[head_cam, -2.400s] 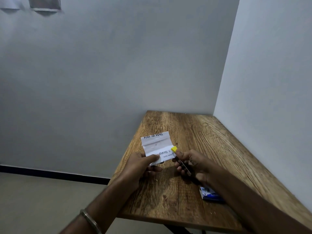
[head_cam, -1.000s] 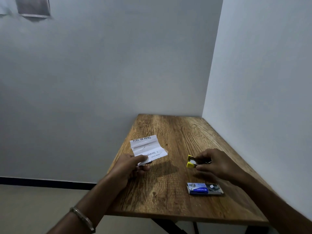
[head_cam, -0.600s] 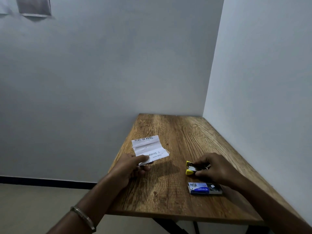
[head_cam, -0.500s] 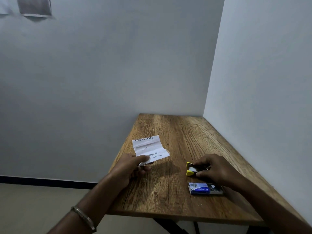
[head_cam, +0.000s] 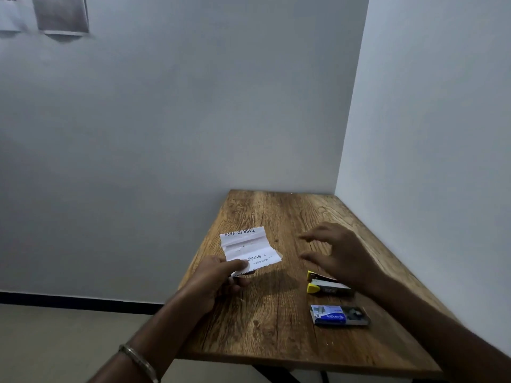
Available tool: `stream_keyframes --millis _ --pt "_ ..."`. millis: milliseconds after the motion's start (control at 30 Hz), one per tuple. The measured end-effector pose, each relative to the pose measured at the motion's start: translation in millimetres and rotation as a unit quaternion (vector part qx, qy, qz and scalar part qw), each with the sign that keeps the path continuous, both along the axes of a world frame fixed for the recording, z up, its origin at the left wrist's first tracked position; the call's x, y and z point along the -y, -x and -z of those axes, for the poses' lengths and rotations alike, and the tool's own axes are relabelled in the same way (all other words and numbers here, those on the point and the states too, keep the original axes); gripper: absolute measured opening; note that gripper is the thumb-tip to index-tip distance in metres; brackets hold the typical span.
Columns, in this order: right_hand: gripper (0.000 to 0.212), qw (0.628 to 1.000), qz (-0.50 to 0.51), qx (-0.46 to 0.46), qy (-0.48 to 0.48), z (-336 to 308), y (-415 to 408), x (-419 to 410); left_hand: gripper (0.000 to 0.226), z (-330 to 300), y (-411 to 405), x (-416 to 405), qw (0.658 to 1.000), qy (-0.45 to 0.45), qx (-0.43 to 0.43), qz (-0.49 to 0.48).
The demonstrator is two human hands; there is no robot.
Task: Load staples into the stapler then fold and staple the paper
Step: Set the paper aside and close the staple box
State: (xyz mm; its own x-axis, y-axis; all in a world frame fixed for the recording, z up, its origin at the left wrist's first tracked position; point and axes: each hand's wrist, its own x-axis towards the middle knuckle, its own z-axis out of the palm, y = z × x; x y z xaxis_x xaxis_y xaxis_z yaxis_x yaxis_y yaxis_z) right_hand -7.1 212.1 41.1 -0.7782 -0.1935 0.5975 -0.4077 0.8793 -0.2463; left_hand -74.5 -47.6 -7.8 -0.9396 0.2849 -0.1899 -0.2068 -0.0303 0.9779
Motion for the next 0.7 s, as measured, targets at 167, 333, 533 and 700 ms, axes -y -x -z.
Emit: stream_keyframes --millis 167,333,533,700 --pt "0.049 0.948 -0.028 -0.084 -0.306 4.1 15.1 46.2 0.021 -2.8 -2.4 -1.6 1.000 -0.005 0.005 0.009" --pt "0.013 0.932 -0.034 -0.069 -0.353 11.4 30.1 66.6 0.021 -7.9 -4.9 3.8 0.999 0.008 0.016 0.032" --pt "0.014 0.941 -0.009 -0.119 -0.316 17.1 32.0 68.9 0.037 -16.5 -10.1 10.0 0.997 -0.020 0.034 0.061" --pt "0.011 0.951 -0.002 -0.124 -0.283 20.5 34.0 71.5 0.071 -19.6 -21.1 16.0 0.939 0.273 -0.188 -0.095"
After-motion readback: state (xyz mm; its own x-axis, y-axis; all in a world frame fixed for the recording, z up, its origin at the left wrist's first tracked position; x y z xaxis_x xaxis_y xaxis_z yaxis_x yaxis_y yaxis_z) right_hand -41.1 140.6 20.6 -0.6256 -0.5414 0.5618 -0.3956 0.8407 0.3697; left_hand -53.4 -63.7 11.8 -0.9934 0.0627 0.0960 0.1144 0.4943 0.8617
